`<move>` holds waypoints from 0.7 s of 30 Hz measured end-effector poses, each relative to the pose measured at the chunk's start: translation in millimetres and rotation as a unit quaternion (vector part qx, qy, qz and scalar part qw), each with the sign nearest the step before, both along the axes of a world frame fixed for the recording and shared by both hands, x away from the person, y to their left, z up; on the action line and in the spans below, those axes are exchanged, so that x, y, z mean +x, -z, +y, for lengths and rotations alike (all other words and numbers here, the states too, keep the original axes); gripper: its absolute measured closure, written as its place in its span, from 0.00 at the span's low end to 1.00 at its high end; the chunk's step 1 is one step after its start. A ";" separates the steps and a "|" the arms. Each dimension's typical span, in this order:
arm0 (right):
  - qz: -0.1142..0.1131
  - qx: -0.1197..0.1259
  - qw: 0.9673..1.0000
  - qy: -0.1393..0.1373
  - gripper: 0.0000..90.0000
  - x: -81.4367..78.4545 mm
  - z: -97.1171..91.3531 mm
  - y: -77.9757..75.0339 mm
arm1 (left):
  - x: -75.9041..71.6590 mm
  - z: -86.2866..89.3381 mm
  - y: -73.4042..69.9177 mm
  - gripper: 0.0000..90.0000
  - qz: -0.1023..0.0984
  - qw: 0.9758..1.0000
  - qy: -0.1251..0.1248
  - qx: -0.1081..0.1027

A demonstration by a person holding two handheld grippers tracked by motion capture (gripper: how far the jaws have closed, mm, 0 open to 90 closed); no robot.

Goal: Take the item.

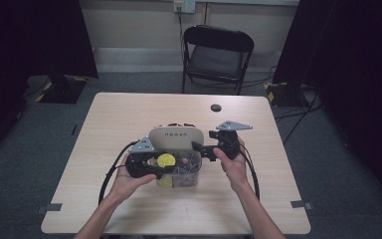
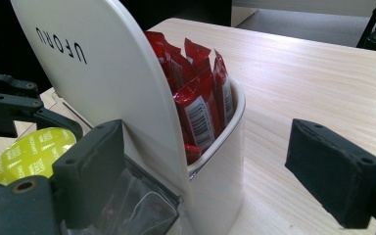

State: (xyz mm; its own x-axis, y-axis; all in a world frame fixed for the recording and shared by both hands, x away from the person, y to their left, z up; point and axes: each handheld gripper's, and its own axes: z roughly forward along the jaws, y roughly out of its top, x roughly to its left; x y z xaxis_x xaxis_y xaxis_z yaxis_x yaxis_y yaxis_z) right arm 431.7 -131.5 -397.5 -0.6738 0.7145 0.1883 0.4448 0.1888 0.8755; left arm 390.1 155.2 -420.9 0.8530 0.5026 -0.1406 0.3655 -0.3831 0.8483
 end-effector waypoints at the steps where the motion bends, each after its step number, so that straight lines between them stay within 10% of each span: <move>1: 0.000 0.000 1.000 0.000 0.16 -0.1 0.2 0.0 | -0.3 0.0 0.1 0.41 0.000 1.000 -0.001 0.000; 21: 0.002 0.000 1.000 0.001 0.16 -0.4 -0.1 0.3 | 0.2 2.1 0.0 0.42 0.013 1.000 0.000 -0.014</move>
State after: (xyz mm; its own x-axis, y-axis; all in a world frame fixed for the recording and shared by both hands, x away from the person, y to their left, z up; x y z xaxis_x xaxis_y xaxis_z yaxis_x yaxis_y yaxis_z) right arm 431.3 -131.6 -397.8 -0.6719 0.7158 0.1903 0.4481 0.1884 0.8739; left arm 390.3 157.3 -420.9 0.8489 0.4981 -0.1766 0.3871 -0.3586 0.8495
